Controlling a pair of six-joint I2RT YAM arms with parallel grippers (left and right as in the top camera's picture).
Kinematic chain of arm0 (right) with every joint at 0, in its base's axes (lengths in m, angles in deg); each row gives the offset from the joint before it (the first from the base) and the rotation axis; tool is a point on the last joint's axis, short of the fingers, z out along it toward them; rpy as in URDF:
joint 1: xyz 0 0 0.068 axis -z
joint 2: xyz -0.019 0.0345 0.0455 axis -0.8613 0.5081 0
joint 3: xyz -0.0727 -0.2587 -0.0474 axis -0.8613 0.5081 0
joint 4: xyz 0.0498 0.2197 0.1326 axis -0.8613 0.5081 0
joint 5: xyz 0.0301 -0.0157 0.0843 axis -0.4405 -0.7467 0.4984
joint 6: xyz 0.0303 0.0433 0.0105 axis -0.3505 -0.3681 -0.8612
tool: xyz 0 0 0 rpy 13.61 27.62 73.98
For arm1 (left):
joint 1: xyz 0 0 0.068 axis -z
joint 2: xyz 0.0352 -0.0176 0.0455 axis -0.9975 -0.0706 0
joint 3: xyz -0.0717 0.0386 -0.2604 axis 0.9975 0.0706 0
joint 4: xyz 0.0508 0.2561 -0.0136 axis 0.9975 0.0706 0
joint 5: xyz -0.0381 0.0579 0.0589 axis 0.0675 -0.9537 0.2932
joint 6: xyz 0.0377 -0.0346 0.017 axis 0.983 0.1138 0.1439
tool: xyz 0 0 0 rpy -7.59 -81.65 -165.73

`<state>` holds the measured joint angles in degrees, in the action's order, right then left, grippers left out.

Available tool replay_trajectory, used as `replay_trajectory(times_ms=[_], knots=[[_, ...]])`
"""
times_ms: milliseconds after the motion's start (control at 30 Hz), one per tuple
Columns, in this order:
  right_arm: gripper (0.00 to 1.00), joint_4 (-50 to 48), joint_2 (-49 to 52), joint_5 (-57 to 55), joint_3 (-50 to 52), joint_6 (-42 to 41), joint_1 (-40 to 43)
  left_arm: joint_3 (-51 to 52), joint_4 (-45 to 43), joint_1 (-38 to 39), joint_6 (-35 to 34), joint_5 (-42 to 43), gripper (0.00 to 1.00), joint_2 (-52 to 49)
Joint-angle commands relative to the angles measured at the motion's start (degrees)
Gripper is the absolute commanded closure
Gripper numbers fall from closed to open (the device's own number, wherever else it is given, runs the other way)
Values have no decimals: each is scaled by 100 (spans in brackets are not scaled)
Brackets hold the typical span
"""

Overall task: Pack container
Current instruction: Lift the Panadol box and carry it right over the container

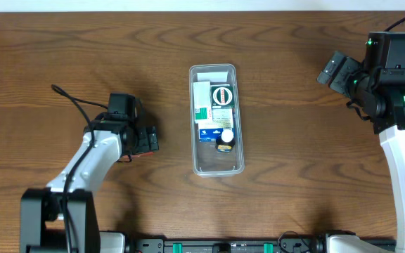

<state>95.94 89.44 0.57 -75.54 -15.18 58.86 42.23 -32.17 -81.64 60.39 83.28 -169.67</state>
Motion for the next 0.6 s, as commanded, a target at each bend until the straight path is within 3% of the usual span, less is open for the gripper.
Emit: replay_trajectory(times_ms=[0, 233, 400, 567], knots=[[1, 2, -2, -17, -7, -57, 22, -26, -79, -24, 116, -155, 2, -201], [1, 2, -2, -17, -7, -57, 22, -26, -247, -24, 116, -144, 0, -271], [1, 2, -2, -17, -7, -57, 22, -26, -173, -24, 114, -87, 24, -190], [1, 2, -2, -17, -7, -57, 22, -42, 57, -22, 98, -87, 25, 232]])
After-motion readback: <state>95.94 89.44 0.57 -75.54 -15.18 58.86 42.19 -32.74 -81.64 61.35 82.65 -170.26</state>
